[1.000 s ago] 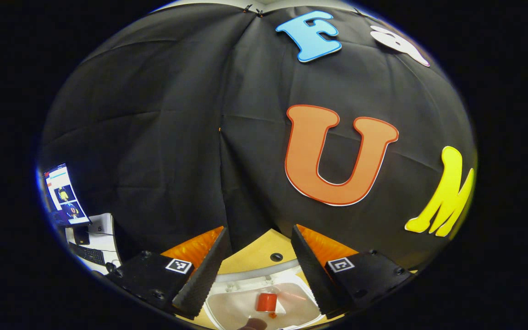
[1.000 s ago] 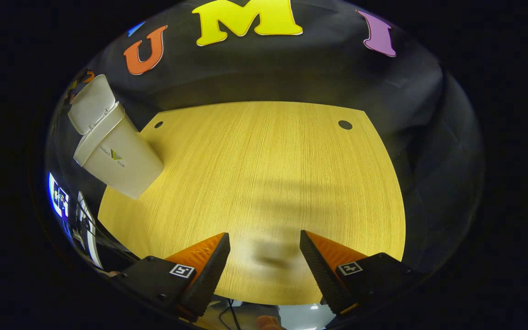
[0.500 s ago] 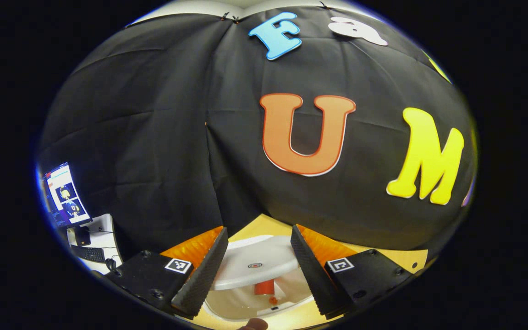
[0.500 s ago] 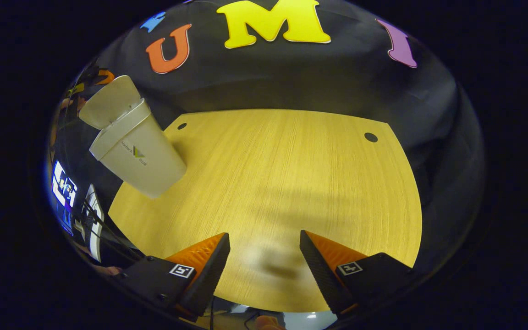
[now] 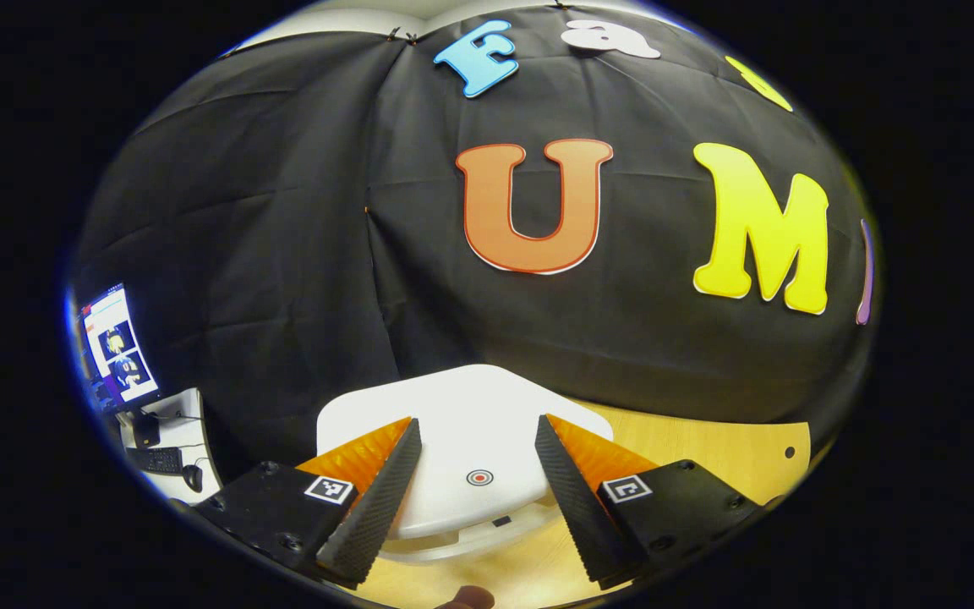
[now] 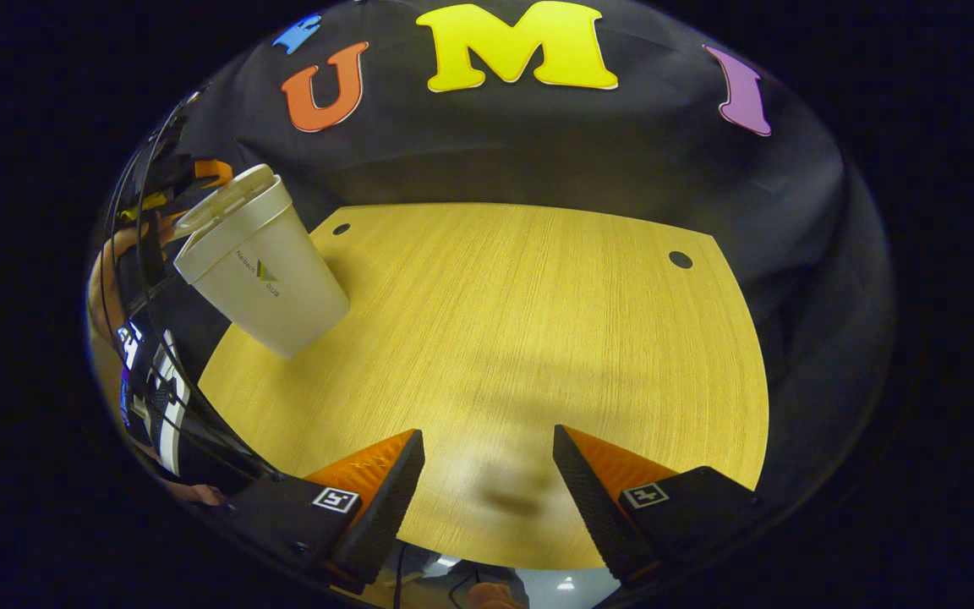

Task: Press the lid of the desktop garbage bin to open it, pick up the crumpled paper on the desktop and throw it into the bin, then pick up the pop can on the desktop and drop it into the bin, and finally close the garbage bin lid.

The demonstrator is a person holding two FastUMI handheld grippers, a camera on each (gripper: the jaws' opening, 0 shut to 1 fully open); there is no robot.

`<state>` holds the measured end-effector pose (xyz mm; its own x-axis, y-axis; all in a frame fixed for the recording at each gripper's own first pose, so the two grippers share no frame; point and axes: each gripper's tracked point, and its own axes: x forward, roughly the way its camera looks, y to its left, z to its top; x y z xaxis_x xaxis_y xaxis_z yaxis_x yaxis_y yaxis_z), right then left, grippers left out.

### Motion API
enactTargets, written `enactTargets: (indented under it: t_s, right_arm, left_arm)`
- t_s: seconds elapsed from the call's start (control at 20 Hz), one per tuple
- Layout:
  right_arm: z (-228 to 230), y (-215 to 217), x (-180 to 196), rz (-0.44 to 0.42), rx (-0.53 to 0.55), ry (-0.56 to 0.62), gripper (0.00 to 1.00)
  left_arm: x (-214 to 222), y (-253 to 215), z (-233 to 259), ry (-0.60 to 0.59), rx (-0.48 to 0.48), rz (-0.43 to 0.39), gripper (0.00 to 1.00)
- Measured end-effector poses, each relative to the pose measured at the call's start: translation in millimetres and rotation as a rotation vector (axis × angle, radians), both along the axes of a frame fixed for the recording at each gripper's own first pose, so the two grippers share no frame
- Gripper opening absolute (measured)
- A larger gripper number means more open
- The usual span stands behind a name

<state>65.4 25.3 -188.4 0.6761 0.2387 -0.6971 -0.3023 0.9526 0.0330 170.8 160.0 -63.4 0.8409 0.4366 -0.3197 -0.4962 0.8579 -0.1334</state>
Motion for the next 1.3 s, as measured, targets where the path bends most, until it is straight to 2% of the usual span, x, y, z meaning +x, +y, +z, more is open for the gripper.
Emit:
enactTargets:
  t_s: [0.1,0.15,0.3,0.4,0.5,0.55,0.65,0.75,0.9,0.95,1.0,1.05,1.25,1.3]
  right_arm:
    - [-2,0,-3,-0.009,0.010,-0.002,0.96]
    - [-2,1,-5,-0.019,0.015,-0.005,0.96]
    - [-3,8,-13,-0.016,0.037,-0.004,0.97]
    - [-5,11,-17,-0.005,0.030,-0.011,0.96]
    - [-10,15,-20,0.010,0.022,-0.016,0.96]
    - [-14,17,-22,0.016,0.019,-0.013,0.96]
    - [-17,19,-23,0.017,0.024,-0.014,0.96]
    - [-14,19,-20,-0.008,0.038,-0.025,0.96]
    - [7,20,-11,-0.088,0.092,-0.042,0.94]
    - [17,19,-7,-0.111,0.108,-0.057,0.96]
    - [29,20,-4,-0.131,0.131,-0.075,0.96]
    - [45,24,0,-0.141,0.167,-0.107,0.94]
    - [124,31,10,-0.130,0.180,-0.347,0.97]
    - [142,34,7,-0.127,0.184,-0.401,0.94]
  left_arm:
    - [-3,-5,-19,0.037,-0.060,-0.004,0.91]
    - [-4,-7,-21,0.045,-0.058,-0.004,0.91]
    - [2,-6,-20,0.053,0.036,-0.015,0.91]
    - [0,-9,-26,0.031,0.004,-0.005,0.92]
    - [0,-11,-31,0.047,0.034,-0.021,0.94]
    - [3,-11,-26,0.011,0.099,-0.028,0.94]
    - [4,-12,-23,-0.053,0.148,-0.037,0.93]
    - [1,-11,-26,-0.099,0.151,-0.052,0.93]
    - [1,-14,-20,-0.107,0.177,-0.109,0.93]
    - [-1,-15,-18,-0.096,0.177,-0.114,1.00]
    - [-6,-15,-16,-0.082,0.177,-0.113,0.93]
    - [-11,-18,-11,-0.090,0.184,-0.131,0.94]
    - [-38,-48,37,-0.183,0.233,-0.223,0.94]
    - [-48,-56,50,-0.211,0.224,-0.245,0.94]
